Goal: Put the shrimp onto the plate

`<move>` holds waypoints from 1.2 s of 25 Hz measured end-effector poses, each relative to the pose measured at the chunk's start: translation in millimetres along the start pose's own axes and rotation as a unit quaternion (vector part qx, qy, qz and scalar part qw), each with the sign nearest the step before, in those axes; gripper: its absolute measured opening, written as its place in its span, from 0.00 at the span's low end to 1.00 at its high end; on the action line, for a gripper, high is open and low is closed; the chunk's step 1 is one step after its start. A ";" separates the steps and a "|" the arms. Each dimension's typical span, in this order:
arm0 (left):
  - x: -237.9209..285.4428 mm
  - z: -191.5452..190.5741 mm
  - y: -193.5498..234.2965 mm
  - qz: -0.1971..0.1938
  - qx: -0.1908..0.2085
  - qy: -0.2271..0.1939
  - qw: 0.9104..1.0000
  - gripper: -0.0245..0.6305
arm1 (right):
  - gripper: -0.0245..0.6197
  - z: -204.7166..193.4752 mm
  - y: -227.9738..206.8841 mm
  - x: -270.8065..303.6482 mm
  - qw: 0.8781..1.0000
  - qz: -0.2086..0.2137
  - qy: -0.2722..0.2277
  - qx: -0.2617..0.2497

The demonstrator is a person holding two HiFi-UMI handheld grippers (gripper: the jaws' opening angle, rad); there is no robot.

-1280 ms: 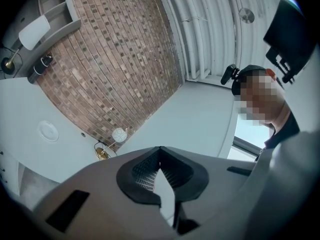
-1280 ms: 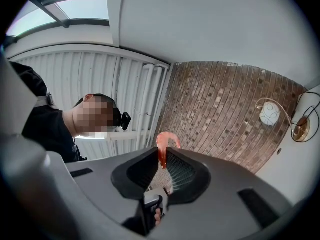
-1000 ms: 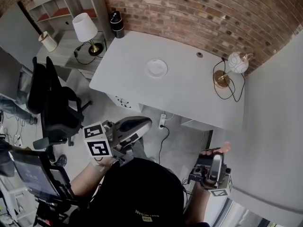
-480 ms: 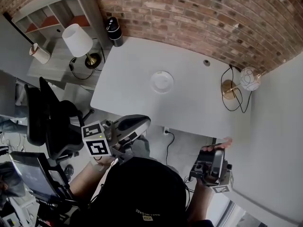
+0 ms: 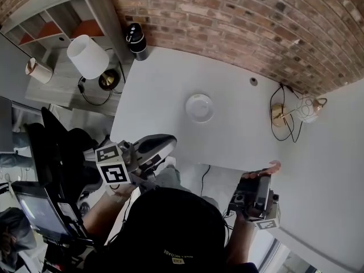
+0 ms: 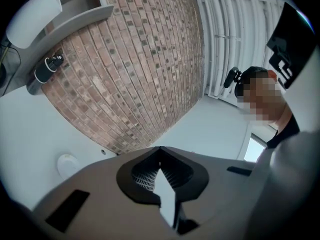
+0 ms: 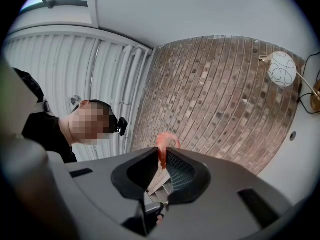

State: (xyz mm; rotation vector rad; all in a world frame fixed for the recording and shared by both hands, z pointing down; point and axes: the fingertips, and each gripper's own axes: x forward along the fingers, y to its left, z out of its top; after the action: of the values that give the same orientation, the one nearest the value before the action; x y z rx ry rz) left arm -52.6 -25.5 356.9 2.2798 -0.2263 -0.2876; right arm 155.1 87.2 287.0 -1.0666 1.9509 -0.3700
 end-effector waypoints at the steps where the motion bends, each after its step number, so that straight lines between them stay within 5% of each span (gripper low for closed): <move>1: -1.2 4.5 5.2 -0.001 -0.003 0.001 1.000 0.04 | 0.11 -2.5 -2.3 6.1 1.000 -0.004 0.001 -0.002; 30: 17.5 4.5 21.7 0.060 0.003 -0.038 0.997 0.04 | 0.11 8.9 -60.6 40.6 0.998 0.024 0.056 0.020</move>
State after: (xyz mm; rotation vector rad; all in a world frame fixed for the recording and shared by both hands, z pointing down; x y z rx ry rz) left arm -38.6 -47.4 368.0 2.2523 -0.4017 -0.3127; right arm 184.2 20.3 295.9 -0.9909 2.0550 -0.4500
